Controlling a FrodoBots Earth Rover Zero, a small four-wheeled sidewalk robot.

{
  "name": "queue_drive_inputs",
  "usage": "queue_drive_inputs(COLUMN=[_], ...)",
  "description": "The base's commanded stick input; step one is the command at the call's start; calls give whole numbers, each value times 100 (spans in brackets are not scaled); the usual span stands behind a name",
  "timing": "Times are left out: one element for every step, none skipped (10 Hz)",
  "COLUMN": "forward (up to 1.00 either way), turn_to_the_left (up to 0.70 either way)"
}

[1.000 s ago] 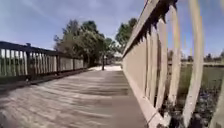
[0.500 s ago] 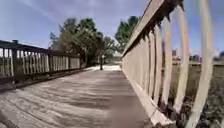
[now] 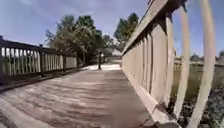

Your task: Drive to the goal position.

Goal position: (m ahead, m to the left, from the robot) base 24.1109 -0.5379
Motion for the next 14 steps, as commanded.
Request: queue_drive_inputs(forward=[85, 85, 85, 85, 85, 85, 85, 85, 85, 85, 85, 85, 85, 85], turn_to_the_left=[0, 0, 26, 34, 34, 34, 34, 34, 16, 0, 0, 0, 0, 0])
